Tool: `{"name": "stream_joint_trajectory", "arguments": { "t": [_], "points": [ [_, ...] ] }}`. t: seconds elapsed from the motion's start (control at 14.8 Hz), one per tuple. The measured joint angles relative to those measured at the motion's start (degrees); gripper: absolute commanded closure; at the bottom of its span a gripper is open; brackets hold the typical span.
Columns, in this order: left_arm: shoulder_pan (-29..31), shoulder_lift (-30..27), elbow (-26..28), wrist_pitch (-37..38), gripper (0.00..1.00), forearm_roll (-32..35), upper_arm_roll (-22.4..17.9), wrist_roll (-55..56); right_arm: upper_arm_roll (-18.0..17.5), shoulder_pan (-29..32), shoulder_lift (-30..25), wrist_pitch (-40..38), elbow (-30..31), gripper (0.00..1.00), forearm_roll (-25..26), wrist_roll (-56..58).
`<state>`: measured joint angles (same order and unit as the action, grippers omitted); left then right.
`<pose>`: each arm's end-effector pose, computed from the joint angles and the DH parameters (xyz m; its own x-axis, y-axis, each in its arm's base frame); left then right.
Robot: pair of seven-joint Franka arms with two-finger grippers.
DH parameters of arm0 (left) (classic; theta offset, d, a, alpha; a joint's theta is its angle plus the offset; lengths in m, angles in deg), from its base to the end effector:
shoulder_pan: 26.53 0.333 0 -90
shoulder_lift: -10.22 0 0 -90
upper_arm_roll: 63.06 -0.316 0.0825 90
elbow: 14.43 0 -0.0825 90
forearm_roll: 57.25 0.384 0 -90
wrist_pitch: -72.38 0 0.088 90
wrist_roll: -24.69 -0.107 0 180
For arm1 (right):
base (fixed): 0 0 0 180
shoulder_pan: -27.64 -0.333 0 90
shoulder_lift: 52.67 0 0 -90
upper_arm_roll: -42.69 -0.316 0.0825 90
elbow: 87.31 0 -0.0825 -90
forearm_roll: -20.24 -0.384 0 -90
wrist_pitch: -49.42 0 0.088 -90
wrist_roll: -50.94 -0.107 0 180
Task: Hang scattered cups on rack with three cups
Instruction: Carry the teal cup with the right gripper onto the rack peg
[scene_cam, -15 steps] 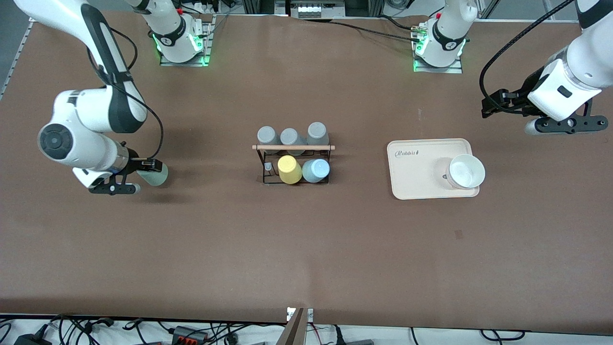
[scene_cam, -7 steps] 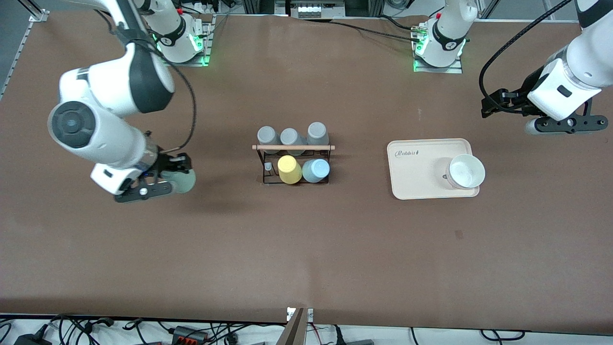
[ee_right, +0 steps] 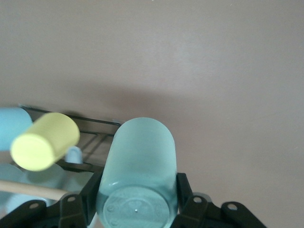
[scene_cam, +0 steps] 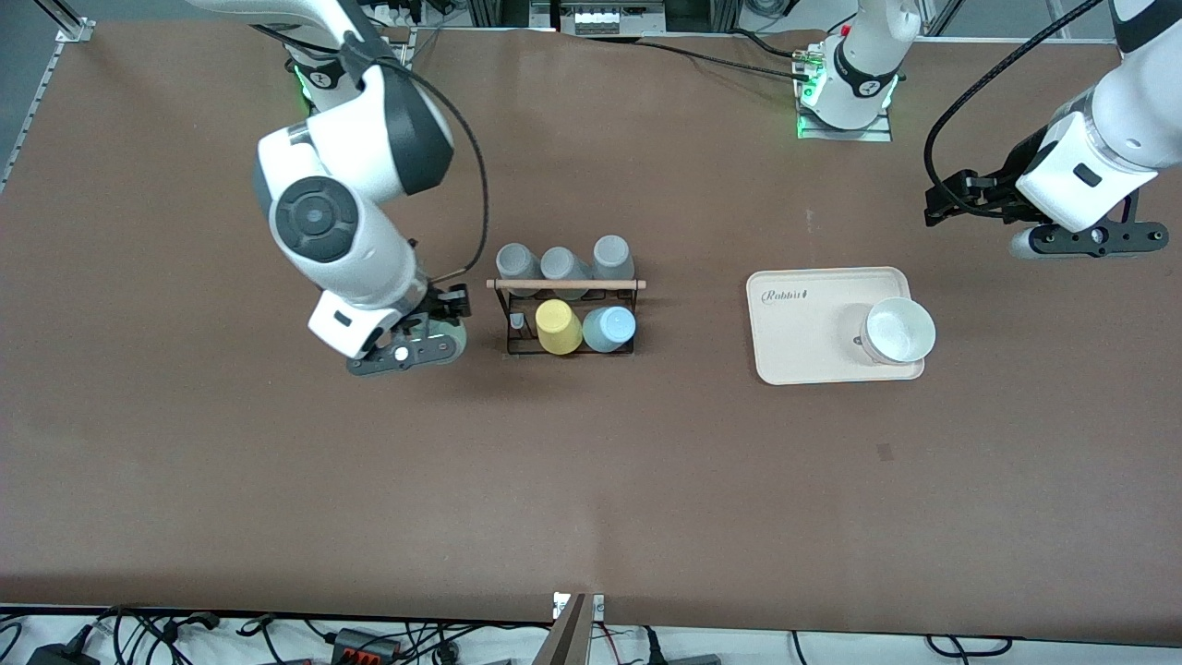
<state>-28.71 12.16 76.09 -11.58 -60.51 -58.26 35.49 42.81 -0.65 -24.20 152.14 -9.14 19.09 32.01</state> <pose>0.5467 -0.0728 0.5934 0.9858 0.0615 -0.1561 0.0671 -0.9973 0.0309 0.6119 0.3299 0.4278 0.9854 0.1552 -0.0706 0.1559 -0.9878 0.0049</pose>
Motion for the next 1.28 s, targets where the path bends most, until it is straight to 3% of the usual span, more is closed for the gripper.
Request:
{"name": "stream_joint_trajectory", "arguments": {
  "t": [0.34, 1.28],
  "points": [
    [0.0, 0.0, 0.0, 0.2, 0.0, 0.0, 0.0, 0.0, 0.0, -2.1, 2.3, 2.0, -0.6, 0.74, -5.2, -6.7],
    [0.0, 0.0, 0.0, 0.3, 0.0, 0.0, -0.1, 0.0, 0.0, -4.6, 6.4, 4.8, -0.8, 0.74, -5.5, -10.5]
  ]
}}
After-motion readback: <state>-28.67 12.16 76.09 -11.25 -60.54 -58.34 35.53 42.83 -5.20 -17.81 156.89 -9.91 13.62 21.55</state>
